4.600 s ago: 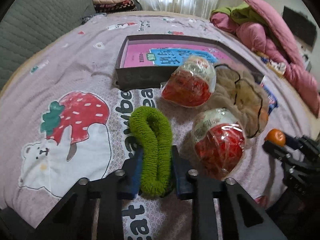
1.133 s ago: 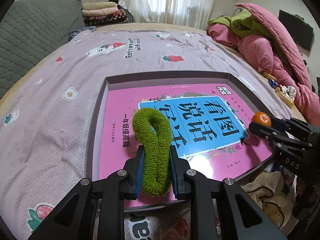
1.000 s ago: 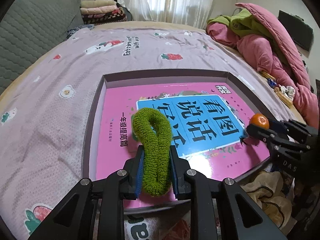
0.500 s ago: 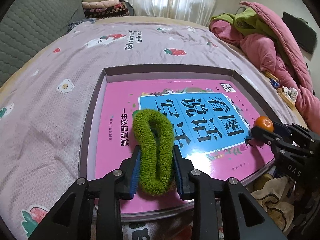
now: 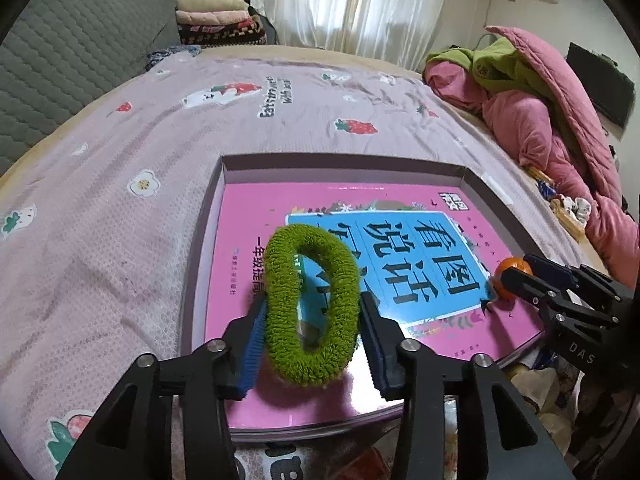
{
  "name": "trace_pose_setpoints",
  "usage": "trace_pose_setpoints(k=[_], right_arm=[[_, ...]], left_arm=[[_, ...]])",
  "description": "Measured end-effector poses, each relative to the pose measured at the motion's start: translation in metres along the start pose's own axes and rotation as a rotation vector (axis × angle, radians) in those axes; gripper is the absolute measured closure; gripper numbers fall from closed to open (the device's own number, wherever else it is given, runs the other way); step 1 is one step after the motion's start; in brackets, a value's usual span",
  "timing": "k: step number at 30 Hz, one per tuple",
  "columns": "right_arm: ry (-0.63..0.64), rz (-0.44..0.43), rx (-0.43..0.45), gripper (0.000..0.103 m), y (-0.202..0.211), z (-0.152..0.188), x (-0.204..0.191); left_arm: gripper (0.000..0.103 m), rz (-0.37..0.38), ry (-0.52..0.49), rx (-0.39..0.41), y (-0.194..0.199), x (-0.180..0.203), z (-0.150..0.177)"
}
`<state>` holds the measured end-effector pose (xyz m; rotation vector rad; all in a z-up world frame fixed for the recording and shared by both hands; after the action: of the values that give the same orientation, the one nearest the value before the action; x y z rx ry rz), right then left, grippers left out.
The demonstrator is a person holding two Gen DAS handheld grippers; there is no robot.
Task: Organize objects
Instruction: 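Open the left tool to drop the ring onto the book while the right tool releases the orange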
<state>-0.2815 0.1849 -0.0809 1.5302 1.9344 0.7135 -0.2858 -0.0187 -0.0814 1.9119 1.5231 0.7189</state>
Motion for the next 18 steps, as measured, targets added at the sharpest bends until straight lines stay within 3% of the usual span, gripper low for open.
trace_pose_setpoints(k=[7, 18], right_arm=[[-0.005, -0.008, 0.040, 0.058, 0.009, -0.007, 0.001], [-0.013, -0.011, 0.076, 0.057, 0.018, -0.012, 0.001]], left_arm=[[0.047, -0.008, -0.003, 0.013, 0.006, -0.002, -0.004], [0.042, -0.019, -0.008, 0.022, 0.009, -0.002, -0.004]])
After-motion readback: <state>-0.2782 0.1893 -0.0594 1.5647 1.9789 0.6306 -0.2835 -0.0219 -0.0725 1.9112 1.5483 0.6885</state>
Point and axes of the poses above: each gripper's, at about its wrist camera, not at the fingertips, and y roughly against the way its jaws point, x to its right, z to its underside, the point moved 8 cm from there along -y, roughly the way its jaws point, and after that the axes turned 8 degrees about -y, right-handed, at the moved point
